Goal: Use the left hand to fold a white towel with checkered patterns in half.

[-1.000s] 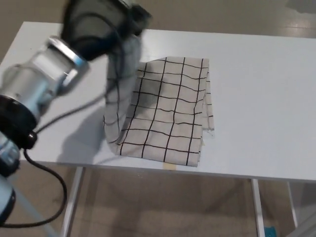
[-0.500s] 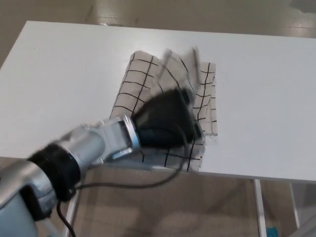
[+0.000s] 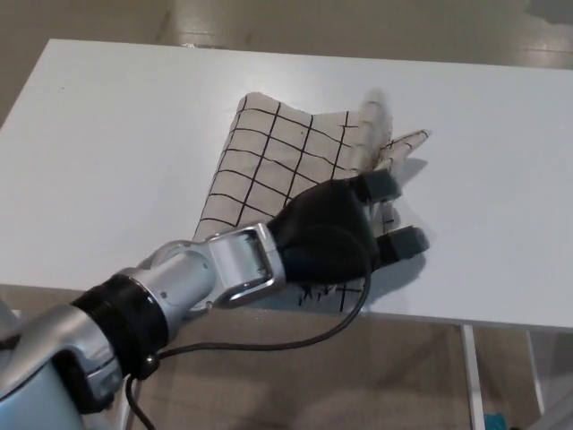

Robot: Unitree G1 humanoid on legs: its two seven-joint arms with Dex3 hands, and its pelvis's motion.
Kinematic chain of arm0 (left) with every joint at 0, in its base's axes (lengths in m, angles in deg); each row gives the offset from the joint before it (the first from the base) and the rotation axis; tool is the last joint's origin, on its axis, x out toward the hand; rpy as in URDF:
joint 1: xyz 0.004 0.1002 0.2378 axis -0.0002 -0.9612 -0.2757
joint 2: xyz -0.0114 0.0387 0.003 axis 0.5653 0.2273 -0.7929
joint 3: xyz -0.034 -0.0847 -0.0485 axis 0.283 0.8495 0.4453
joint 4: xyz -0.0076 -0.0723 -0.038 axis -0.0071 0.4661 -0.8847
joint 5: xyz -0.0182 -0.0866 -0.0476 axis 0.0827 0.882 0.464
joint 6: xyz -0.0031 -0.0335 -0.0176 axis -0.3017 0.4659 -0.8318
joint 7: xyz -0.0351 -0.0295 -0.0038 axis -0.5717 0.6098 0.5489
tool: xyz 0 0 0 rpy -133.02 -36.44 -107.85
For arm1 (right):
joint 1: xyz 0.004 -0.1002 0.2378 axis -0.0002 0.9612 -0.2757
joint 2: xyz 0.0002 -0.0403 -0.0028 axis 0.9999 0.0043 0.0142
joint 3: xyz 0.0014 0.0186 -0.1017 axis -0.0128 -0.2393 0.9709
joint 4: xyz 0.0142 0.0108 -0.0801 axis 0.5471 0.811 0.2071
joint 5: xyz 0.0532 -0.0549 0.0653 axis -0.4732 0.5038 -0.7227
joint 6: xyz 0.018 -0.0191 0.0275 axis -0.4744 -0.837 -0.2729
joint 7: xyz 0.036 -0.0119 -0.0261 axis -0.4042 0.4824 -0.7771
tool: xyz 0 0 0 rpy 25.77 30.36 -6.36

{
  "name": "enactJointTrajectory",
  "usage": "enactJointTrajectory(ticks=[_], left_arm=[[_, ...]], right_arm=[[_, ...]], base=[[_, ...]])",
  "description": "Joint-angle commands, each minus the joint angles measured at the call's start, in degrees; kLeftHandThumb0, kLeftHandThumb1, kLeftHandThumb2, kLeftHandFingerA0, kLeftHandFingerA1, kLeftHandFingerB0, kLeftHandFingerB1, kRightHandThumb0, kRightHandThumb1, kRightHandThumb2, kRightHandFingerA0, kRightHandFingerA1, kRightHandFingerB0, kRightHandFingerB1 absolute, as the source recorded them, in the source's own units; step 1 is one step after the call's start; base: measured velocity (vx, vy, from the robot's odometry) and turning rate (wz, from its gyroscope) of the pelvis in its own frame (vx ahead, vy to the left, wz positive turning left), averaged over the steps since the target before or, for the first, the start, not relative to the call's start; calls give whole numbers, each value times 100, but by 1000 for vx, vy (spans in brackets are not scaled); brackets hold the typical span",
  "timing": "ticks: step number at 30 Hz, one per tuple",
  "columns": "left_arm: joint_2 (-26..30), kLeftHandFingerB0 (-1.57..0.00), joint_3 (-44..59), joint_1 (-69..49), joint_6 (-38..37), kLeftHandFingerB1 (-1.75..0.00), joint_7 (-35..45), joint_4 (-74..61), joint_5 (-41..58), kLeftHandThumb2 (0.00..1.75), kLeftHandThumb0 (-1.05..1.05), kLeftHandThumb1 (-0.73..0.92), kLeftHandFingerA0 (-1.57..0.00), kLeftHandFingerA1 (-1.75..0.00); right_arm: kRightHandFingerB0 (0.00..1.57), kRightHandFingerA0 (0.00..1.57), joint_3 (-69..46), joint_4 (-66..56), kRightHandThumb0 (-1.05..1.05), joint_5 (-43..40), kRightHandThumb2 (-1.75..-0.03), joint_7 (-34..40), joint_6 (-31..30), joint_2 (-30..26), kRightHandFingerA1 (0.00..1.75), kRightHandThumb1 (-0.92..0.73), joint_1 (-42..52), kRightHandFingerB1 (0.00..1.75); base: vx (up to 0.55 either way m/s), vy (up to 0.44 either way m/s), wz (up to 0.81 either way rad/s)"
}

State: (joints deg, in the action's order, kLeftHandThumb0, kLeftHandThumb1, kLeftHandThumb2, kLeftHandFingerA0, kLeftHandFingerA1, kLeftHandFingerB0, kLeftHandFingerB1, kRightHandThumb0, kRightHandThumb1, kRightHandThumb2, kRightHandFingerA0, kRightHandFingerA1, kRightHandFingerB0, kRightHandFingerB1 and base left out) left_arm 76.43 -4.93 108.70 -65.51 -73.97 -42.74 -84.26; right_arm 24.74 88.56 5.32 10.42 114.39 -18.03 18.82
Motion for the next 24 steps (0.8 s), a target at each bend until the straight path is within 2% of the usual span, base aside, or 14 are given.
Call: enactJointTrajectory(ticks=[1,13,14,15,18,19,20,22,23,24], left_arm=[[-311,0,847,-456,526,-48,3300,-955,1850,82,-37,14,0,-49],[-144,0,1806,-549,881,-48,3890,-2400,2610,83,-37,15,0,-49],[-78,-7,2064,-372,897,-39,3997,-2487,2889,86,-77,48,-2,-34],[5,-7,2375,-142,917,-39,4115,-2584,3243,86,-77,48,-2,-34],[-7,-7,2505,-134,937,-39,4228,-2655,3286,86,-77,48,-2,-34],[33,-13,2706,-3,1018,-42,4345,-2756,3467,90,-79,51,-4,-34],[88,-14,2935,118,1085,-30,4465,-2870,3694,58,-89,55,-13,-26],[141,-14,3197,238,1159,-30,4613,-3003,3938,58,-89,55,-13,-26],[166,-13,3397,262,1256,-34,4722,-3162,4177,70,-93,48,-10,-29],[167,-13,3488,265,1301,-34,4783,-3234,4265,70,-93,48,-10,-29]], right_arm=[[46,51,124,313,-32,232,-61,91,180,-29,52,-75,184,46],[48,52,162,133,-32,132,-62,22,-65,-31,57,-76,399,47],[50,52,172,117,-31,161,-62,61,-80,-33,57,-75,365,48],[50,52,182,97,-31,198,-62,109,-98,-35,57,-75,321,48],[50,52,190,91,-31,202,-62,121,-103,-38,57,-75,314,48],[50,53,184,152,-31,200,-62,113,-48,-59,56,-75,291,49],[51,53,182,203,-30,205,-62,114,-1,-75,56,-75,271,49],[51,53,181,257,-30,212,-62,118,48,-92,56,-75,250,49],[51,54,190,281,-31,226,-62,116,63,-101,55,-75,275,49],[51,54,195,292,-31,232,-62,115,70,-105,55,-75,286,49]], base=[[0,0,0],[0,0,0],[0,0,0],[0,0,0],[0,0,0],[0,0,0],[0,0,0],[0,0,0],[0,0,0],[0,0,0]])
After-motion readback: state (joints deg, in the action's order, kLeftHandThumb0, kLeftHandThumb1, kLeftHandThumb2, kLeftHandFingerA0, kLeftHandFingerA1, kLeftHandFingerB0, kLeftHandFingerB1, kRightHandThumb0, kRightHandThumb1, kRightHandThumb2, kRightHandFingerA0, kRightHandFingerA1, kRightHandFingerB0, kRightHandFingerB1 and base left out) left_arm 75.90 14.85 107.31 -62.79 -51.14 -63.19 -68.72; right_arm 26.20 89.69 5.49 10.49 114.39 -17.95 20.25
